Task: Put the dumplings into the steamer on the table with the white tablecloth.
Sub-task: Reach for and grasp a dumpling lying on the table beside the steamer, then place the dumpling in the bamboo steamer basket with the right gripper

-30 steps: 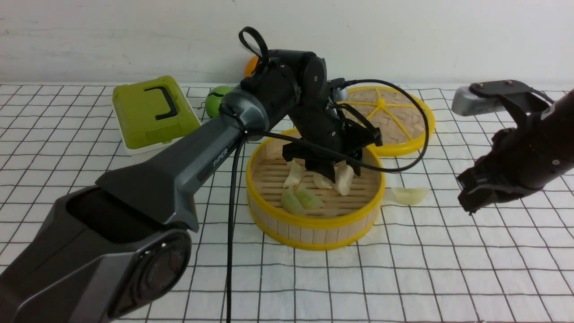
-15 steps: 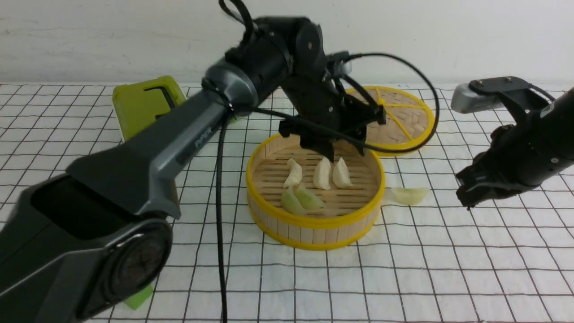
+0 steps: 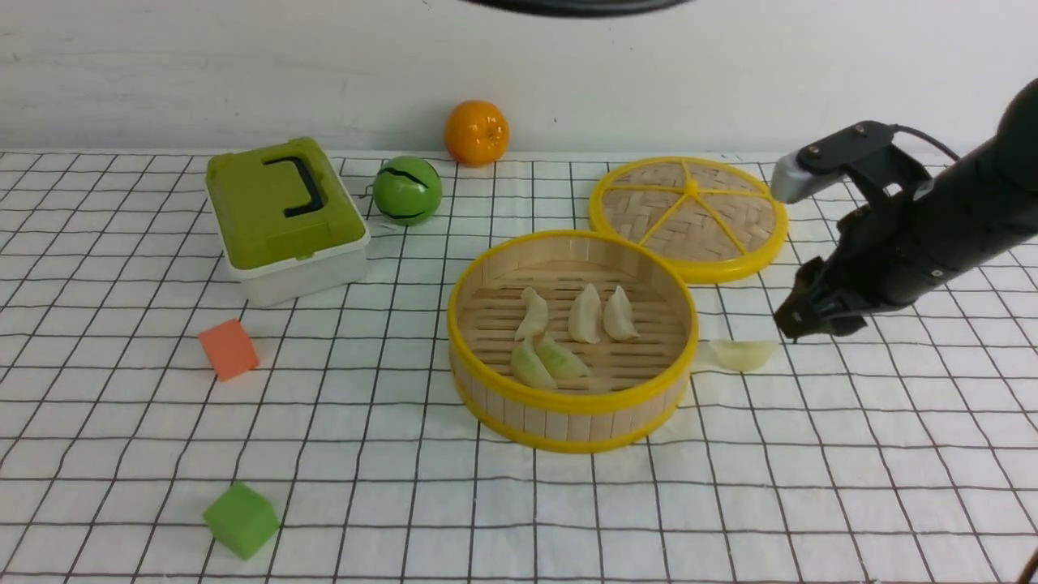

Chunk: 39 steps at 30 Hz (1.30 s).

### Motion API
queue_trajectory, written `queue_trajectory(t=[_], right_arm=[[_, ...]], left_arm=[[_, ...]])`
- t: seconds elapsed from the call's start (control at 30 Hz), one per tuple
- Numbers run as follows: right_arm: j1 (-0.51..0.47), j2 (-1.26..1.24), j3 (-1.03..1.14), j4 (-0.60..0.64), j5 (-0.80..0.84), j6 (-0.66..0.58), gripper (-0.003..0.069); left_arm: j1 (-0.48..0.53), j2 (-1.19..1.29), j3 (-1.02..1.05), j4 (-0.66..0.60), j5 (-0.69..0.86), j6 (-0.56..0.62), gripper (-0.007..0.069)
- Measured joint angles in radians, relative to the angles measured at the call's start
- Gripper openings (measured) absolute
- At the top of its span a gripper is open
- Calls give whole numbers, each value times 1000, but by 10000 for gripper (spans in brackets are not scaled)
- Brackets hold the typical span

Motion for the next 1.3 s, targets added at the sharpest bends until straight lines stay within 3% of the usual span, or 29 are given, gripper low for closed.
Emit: queue_trajectory(t=[0.1,0.2,0.33,0.53,0.7,1.03,1.3], right_arm=[[0,99,-70,-30,-30,-59,531],[0,171,-121,-49,-47,-100,545],[3,291,-198,-54,-61,-160,521],[36,354,-225,-48,-75,-209,421],[41,381,-226,-66,-77,-205,290],[40,348,-227,-105,9,-52,286],[40,175,-227,-74,35,213,286]], left_arm=[[0,-197,257,62,0,3,1],[0,-337,464,91,0,-5,-13],[0,-573,817,99,-17,-5,-13],[0,-696,1060,98,-20,-22,-13],[0,-692,1154,111,-39,-23,-13],[0,-692,1200,134,-60,-52,-13],[0,-728,1217,261,-55,-238,-13]])
